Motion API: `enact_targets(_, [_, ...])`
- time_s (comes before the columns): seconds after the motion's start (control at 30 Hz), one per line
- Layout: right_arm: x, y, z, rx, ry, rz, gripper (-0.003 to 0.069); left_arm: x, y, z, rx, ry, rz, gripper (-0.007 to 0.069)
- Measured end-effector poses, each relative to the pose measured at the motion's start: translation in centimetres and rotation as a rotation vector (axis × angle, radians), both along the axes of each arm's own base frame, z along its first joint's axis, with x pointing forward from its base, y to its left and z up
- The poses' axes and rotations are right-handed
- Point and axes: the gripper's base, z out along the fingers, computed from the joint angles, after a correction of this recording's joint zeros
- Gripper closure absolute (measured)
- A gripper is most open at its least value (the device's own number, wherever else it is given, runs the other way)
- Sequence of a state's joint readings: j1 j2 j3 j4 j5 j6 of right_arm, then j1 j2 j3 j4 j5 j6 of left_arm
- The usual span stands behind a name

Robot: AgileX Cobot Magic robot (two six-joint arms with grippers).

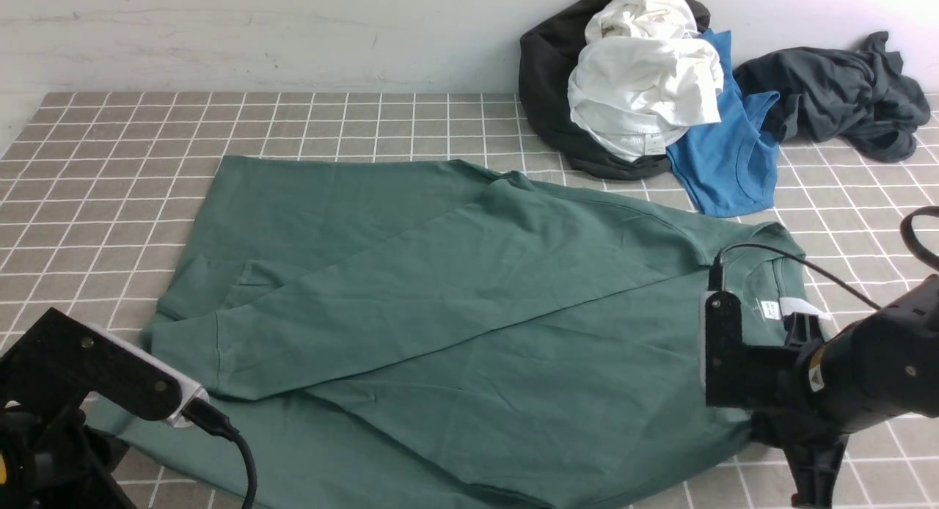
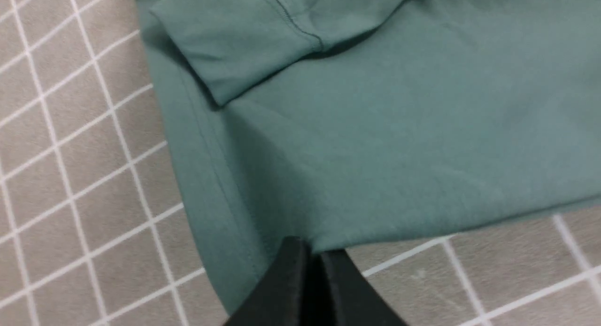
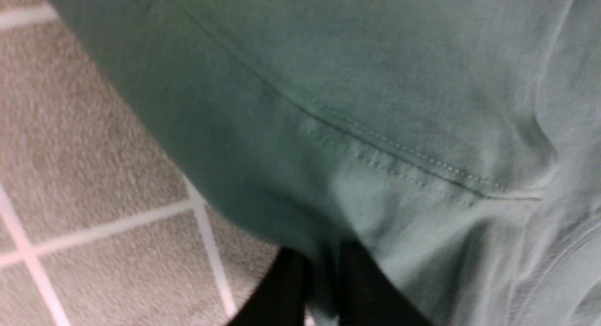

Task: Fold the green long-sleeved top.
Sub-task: Use both arms simultaneously to clamp the lower edge of the clothing fabric, then use both arms to drag the lower edge of the fabric forward and fold it over the upper edge

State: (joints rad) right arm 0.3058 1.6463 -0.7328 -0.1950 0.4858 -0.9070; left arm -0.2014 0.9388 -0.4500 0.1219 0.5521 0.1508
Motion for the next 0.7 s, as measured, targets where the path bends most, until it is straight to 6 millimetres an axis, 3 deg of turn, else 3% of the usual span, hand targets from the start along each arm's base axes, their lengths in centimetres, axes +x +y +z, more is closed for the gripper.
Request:
enact_targets(0.07, [0.0,0.0,0.0,0.045,0.006,-0.113,0.0656,0.3,-0.2,0.9,-0.057,0.006,0.043,0.0629])
enact_targets(0.27, [0.1,-0.2,1.5,0.085,0.094,-0.44,0.0662,0.3,-0.1,3.0,-0.097,0.071,0.166,0.0629])
enact_targets(0.47, [1.1,-0.1,3.7,0.077,0.116,-0.523,0.0662,1.5,0.2,4.6,-0.132,0.059,0.301,0.0629])
enact_targets(0.67, [5.9,0.6,9.1,0.235,-0.066,-0.568,0.0662,7.3,-0.7,7.4,-0.113,0.022,0.325,0.0629])
enact_targets(0.7, [8.1,0.5,10.3,0.289,-0.116,-0.595,0.0662,10.6,-1.1,8.5,-0.096,-0.019,0.316,0.0629])
